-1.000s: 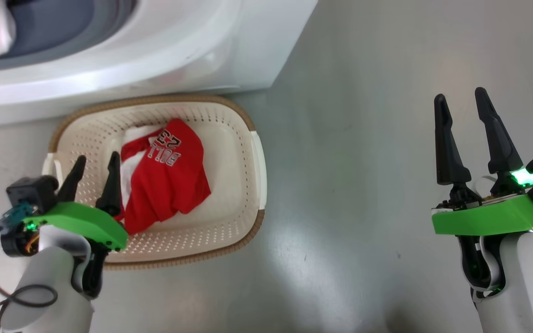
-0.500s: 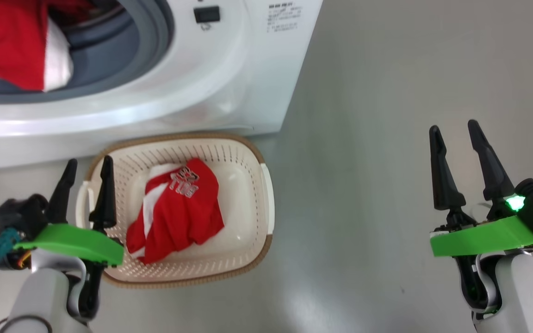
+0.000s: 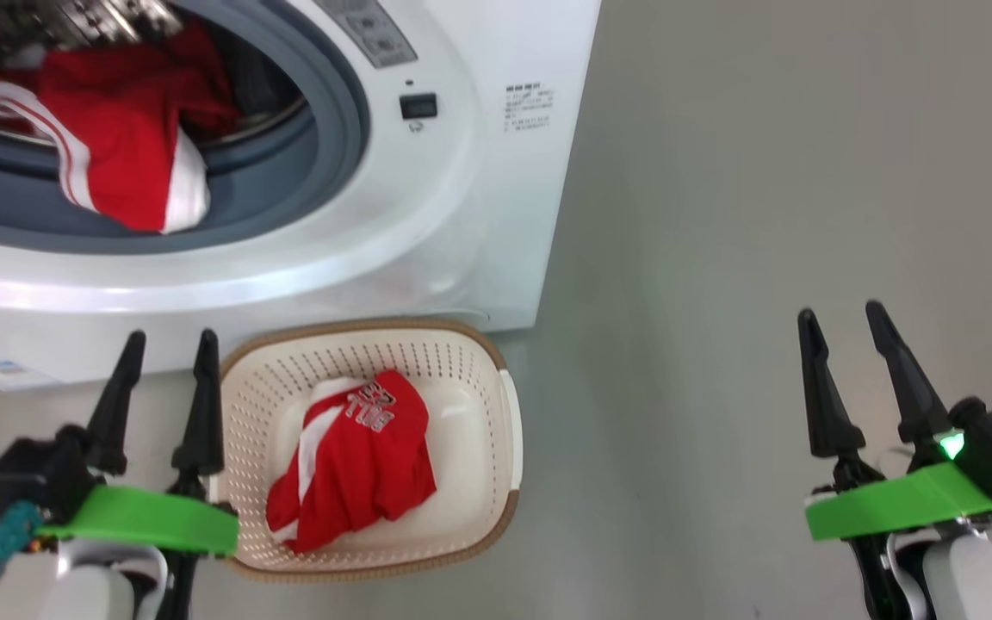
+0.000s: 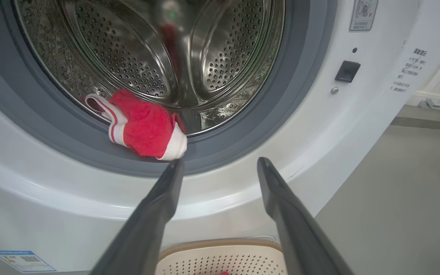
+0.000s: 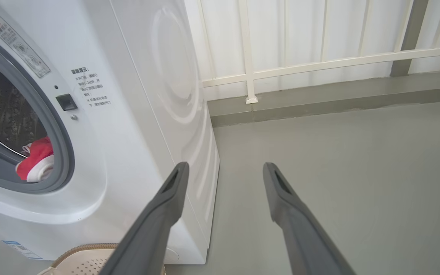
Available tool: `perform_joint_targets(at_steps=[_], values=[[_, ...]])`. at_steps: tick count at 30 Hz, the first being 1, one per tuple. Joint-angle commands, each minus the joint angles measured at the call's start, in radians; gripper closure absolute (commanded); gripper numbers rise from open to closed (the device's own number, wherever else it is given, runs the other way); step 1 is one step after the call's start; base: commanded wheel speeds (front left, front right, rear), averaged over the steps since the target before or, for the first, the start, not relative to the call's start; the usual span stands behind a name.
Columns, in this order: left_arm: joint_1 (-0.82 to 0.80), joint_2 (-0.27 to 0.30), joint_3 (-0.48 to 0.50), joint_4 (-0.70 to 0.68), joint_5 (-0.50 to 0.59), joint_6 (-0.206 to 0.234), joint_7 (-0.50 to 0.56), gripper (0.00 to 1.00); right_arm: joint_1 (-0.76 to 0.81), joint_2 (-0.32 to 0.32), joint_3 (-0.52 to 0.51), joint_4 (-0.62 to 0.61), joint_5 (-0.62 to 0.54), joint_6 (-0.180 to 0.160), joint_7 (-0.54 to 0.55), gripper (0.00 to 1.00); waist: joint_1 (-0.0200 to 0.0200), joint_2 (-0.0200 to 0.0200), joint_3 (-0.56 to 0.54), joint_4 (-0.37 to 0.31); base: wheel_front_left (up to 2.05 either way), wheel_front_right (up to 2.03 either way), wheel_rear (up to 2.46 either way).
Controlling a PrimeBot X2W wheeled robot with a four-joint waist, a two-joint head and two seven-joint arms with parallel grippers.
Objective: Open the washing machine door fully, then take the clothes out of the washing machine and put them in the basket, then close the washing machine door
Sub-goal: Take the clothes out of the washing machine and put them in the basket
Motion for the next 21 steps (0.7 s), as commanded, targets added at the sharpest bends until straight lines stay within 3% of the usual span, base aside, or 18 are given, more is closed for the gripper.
perform_joint_targets(at_steps=[1, 21], values=[[0.031, 0.013, 0.040, -0.045, 0.021, 0.002, -0.006, 0.00, 0.023, -0.004, 0.012, -0.021, -0.012, 0.007, -0.006, 0.00, 0.0000, 0.0000, -0.046, 0.011, 0.00, 0.00, 0.00], [0.279, -0.048, 0.142, -0.242, 0.083, 0.002, -0.006, 0.00, 0.121, -0.004, -0.013, -0.020, -0.006, 0.007, -0.006, 0.00, 0.0000, 0.0000, -0.121, 0.022, 0.00, 0.00, 0.00]])
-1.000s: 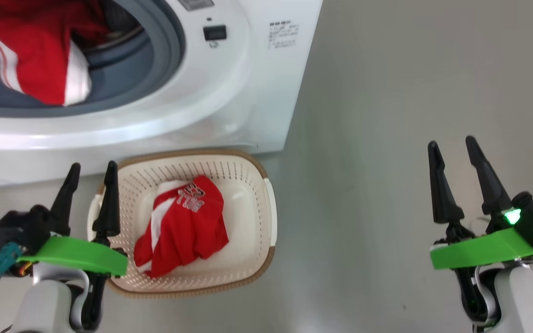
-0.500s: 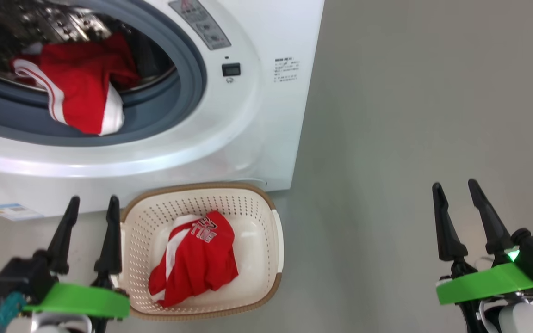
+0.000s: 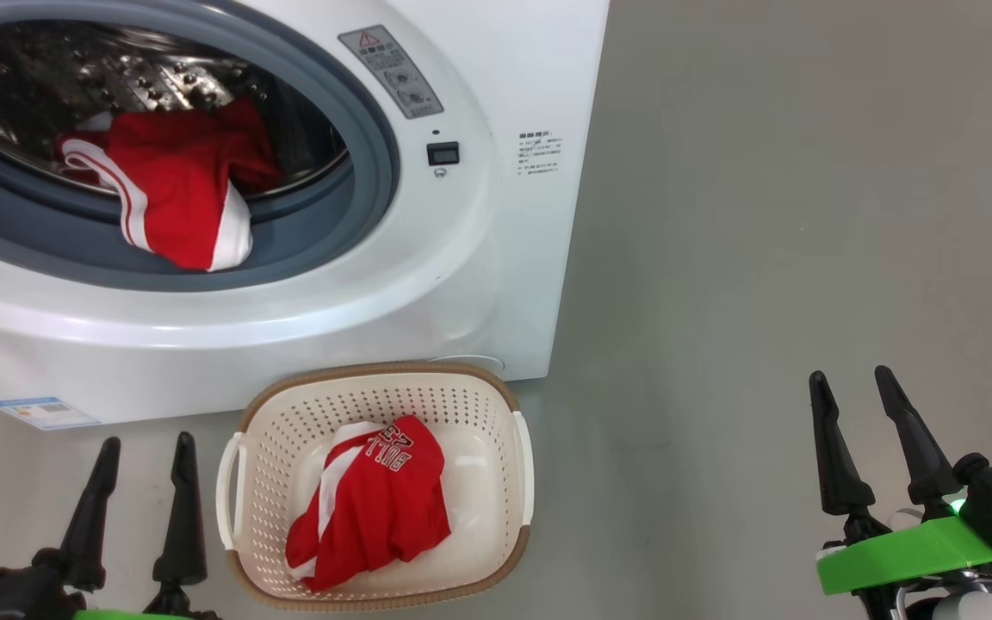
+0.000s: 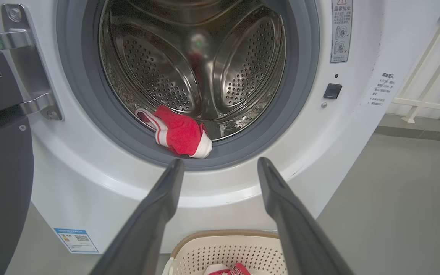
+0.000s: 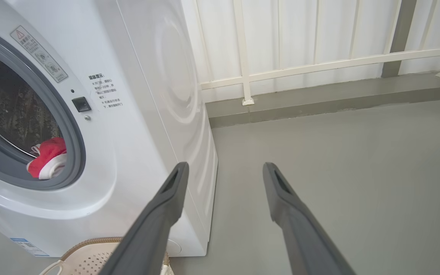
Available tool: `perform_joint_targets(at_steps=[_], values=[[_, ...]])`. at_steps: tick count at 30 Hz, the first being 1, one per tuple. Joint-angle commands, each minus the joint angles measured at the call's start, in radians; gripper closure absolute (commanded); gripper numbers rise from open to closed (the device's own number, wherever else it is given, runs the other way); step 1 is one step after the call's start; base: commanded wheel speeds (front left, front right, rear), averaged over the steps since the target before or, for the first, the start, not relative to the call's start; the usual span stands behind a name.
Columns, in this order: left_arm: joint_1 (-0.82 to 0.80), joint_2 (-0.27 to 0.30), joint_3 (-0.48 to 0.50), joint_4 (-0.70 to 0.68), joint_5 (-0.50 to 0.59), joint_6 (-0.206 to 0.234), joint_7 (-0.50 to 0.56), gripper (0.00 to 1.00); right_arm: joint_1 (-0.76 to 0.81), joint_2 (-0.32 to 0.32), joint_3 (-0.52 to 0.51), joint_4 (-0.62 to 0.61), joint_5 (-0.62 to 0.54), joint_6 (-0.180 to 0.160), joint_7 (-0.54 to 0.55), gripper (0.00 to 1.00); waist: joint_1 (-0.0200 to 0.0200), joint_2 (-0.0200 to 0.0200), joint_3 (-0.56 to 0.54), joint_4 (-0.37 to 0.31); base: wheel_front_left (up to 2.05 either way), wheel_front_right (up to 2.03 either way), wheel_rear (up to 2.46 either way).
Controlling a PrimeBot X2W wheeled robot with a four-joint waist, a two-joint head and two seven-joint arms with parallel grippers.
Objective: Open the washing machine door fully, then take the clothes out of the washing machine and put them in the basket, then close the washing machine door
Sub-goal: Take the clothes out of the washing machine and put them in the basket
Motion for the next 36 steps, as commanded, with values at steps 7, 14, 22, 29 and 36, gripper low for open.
perform_joint_targets(at_steps=[7, 14, 22, 29, 36], values=[[-0.011, 0.002, 0.040, -0.032, 0.009, 0.002, -0.006, 0.00, -0.005, -0.008, 0.016, -0.022, -0.008, 0.007, -0.006, 0.00, 0.0000, 0.0000, 0.009, -0.003, 0.00, 0.00, 0.00], [-0.033, 0.004, 0.038, -0.021, 0.010, 0.002, -0.006, 0.00, -0.018, -0.008, 0.017, -0.023, -0.005, 0.007, -0.006, 0.00, 0.0000, 0.0000, 0.026, -0.003, 0.00, 0.00, 0.00], [-0.150, 0.025, 0.017, 0.083, 0.037, 0.002, -0.006, 0.00, -0.049, -0.008, 0.026, -0.028, 0.000, 0.007, -0.006, 0.00, 0.0000, 0.0000, 0.084, -0.004, 0.00, 0.00, 0.00], [-0.320, 0.058, -0.001, 0.194, 0.049, 0.002, -0.006, 0.00, -0.090, -0.008, 0.039, -0.041, -0.001, 0.007, -0.006, 0.00, 0.0000, 0.0000, 0.161, -0.018, 0.00, 0.00, 0.00], [-0.524, 0.119, -0.004, 0.359, 0.086, 0.002, -0.006, 0.00, -0.139, -0.008, 0.050, -0.057, 0.011, 0.007, -0.006, 0.00, 0.0000, 0.0000, 0.259, -0.056, 0.00, 0.00, 0.00]])
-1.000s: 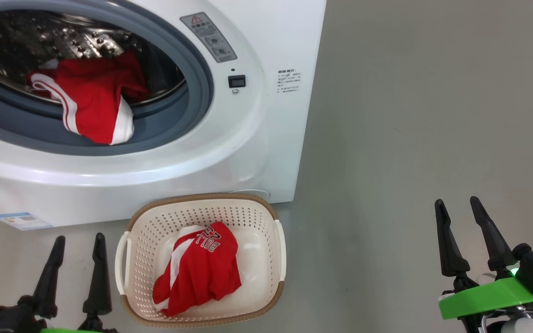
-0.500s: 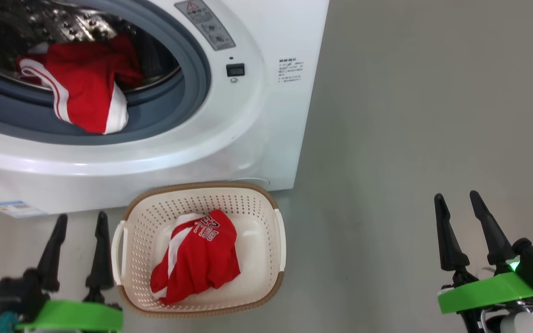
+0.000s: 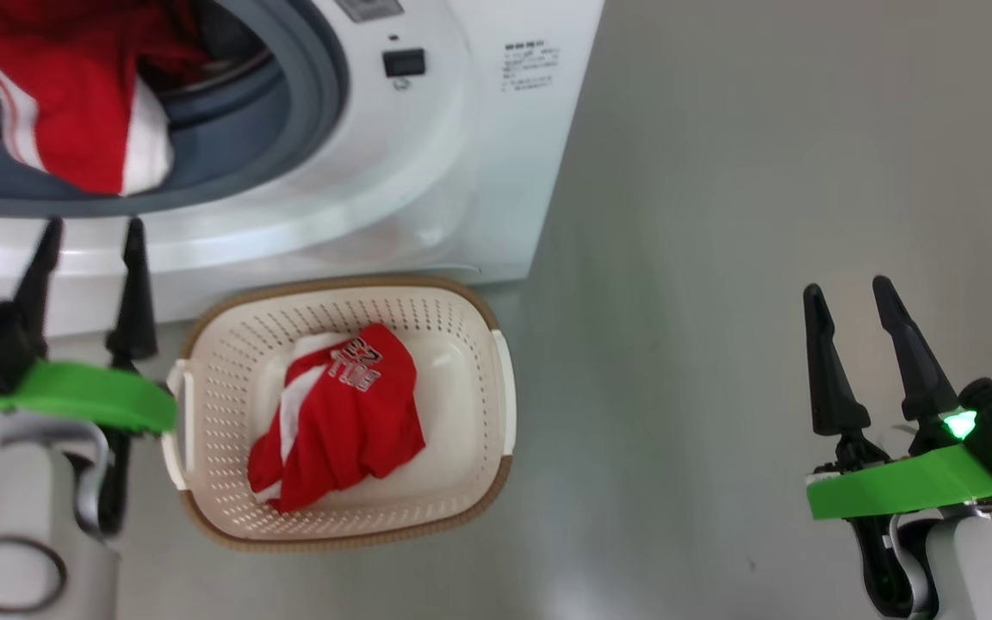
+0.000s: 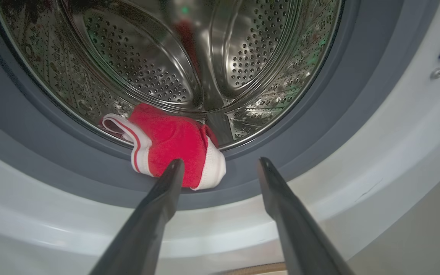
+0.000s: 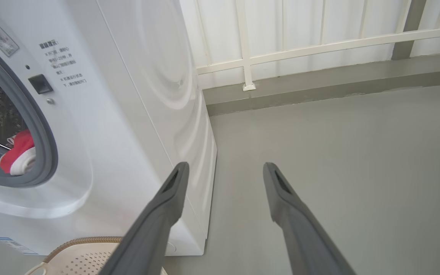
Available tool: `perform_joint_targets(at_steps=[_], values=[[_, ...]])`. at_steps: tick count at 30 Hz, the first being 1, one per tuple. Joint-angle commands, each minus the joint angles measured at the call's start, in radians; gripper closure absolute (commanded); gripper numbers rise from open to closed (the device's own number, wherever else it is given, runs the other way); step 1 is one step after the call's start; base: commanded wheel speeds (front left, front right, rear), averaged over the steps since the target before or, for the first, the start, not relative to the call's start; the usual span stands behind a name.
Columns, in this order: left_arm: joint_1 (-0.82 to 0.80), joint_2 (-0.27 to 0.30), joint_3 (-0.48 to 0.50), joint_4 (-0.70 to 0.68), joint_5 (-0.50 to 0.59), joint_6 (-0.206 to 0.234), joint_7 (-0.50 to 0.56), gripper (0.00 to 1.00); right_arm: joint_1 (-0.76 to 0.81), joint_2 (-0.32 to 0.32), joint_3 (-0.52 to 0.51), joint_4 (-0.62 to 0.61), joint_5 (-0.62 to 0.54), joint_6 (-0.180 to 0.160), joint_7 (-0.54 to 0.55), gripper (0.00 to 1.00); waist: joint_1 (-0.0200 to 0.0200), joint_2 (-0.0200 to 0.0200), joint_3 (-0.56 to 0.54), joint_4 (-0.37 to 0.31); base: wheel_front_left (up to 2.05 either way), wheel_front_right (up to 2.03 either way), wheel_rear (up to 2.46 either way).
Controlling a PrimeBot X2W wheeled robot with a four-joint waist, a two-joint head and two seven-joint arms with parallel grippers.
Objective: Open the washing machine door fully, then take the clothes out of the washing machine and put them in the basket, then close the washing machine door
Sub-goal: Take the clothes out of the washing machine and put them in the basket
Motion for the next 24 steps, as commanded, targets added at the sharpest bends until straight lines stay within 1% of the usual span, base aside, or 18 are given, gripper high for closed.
perform_joint_targets(at_steps=[1, 13, 17, 24], values=[[-0.043, 0.050, 0.032, 0.010, 0.012, 0.002, -0.005, 0.00, -0.019, -0.008, 0.031, -0.026, 0.004, 0.007, -0.006, 0.00, 0.0000, -0.0001, 0.064, -0.035, 0.00, 0.00, 0.00], [-0.314, 0.168, 0.090, 0.243, 0.074, 0.002, -0.005, 0.00, -0.066, -0.008, 0.073, -0.046, 0.032, 0.007, -0.006, 0.00, 0.0000, -0.0001, 0.179, -0.110, 0.00, 0.00, 0.00], [-0.353, 0.185, 0.102, 0.275, 0.097, 0.015, -0.005, 0.00, -0.074, -0.008, 0.090, -0.045, 0.039, 0.007, -0.006, 0.00, 0.0000, -0.0001, 0.187, -0.131, 0.00, 0.00, 0.00], [-0.408, 0.230, 0.111, 0.365, 0.123, 0.024, -0.005, 0.00, -0.085, -0.008, 0.124, -0.051, 0.052, 0.007, -0.006, 0.00, 0.0000, -0.0001, 0.200, -0.164, 0.00, 0.00, 0.00]])
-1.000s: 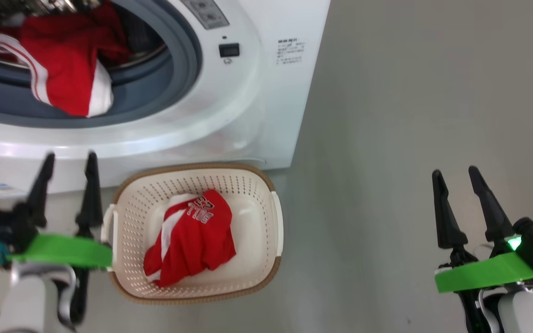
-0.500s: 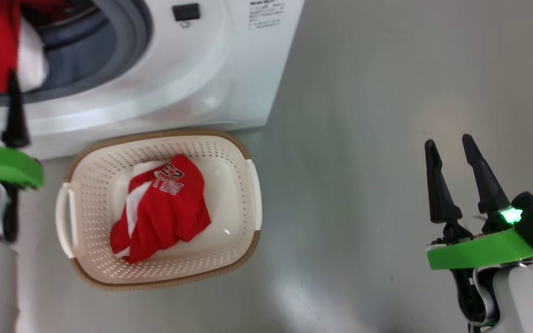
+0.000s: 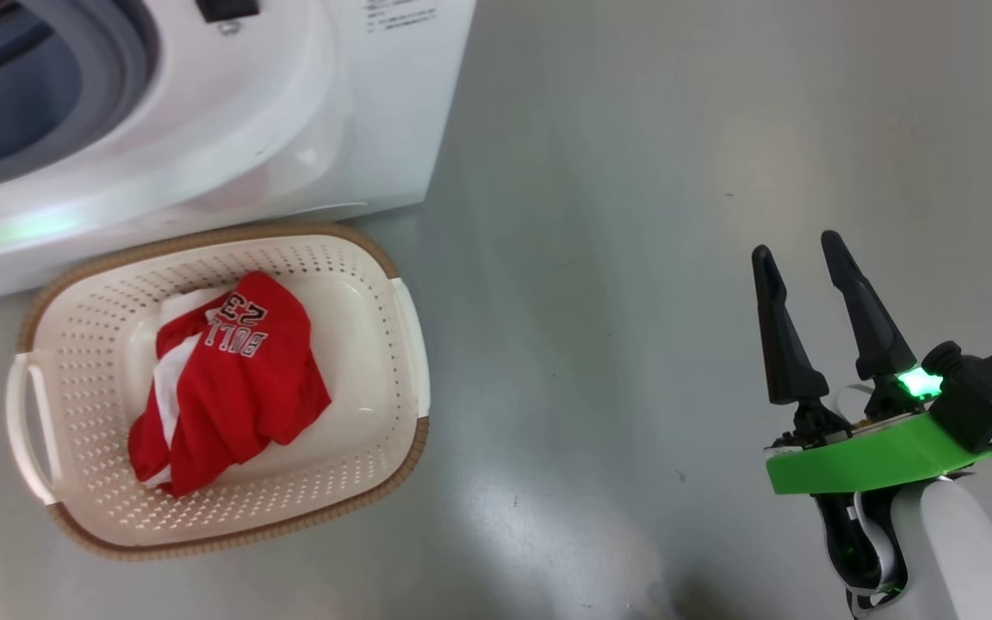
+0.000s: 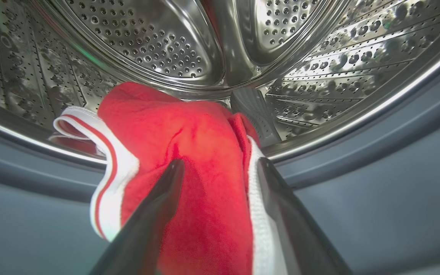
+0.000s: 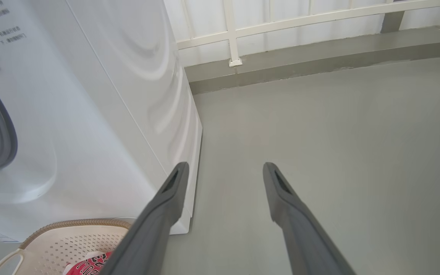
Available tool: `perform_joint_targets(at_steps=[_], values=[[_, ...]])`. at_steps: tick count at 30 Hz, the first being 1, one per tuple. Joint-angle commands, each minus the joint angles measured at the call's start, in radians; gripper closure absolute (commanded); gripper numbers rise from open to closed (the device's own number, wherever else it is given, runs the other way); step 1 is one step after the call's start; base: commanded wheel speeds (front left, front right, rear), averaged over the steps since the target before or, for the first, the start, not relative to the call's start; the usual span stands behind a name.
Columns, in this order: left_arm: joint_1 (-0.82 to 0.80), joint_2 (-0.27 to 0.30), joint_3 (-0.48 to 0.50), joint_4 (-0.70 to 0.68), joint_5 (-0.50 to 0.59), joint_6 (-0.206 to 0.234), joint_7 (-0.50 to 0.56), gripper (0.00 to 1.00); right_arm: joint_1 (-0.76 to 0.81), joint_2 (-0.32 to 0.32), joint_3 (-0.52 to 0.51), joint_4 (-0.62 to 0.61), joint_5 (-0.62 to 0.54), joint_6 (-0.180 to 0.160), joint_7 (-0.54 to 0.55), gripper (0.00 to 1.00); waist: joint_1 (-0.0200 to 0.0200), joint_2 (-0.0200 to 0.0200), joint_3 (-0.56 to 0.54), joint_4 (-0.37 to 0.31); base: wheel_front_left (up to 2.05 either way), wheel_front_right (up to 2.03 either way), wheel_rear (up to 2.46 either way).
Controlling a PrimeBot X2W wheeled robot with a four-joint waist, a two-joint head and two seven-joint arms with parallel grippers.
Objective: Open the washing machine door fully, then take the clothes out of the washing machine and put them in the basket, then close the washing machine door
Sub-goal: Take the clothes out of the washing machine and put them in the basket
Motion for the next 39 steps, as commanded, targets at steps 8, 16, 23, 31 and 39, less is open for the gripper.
perform_joint_targets(at_steps=[8, 16, 23, 31, 39], values=[[-0.031, 0.077, 0.013, 0.036, 0.033, 0.025, -0.005, 0.00, -0.002, -0.007, 0.033, -0.034, 0.017, 0.007, -0.006, 0.00, 0.0000, 0.0000, 0.016, -0.028, 0.00, 0.00, 0.00], [-0.038, 0.078, -0.002, 0.061, 0.047, 0.040, -0.005, 0.53, -0.005, -0.007, 0.031, -0.038, 0.017, 0.007, -0.006, 0.00, 0.0000, 0.0000, 0.019, -0.029, 0.00, 0.00, 0.00], [-0.035, 0.069, -0.016, 0.053, 0.049, 0.049, -0.005, 1.00, -0.008, -0.007, 0.028, -0.040, 0.016, 0.007, -0.006, 0.00, 0.0000, 0.0000, 0.013, -0.021, 0.00, 0.00, 0.00], [-0.002, 0.017, 0.005, -0.039, 0.008, 0.040, -0.005, 1.00, -0.009, -0.007, 0.016, -0.030, 0.013, 0.007, -0.006, 0.00, 0.0000, 0.0000, -0.016, 0.005, 0.00, 0.00, 0.00], [0.080, -0.074, 0.089, -0.173, -0.067, 0.010, -0.005, 1.00, -0.003, -0.007, -0.001, -0.017, 0.000, 0.007, -0.006, 0.00, 0.0000, 0.0000, -0.066, 0.042, 0.00, 0.00, 0.00]])
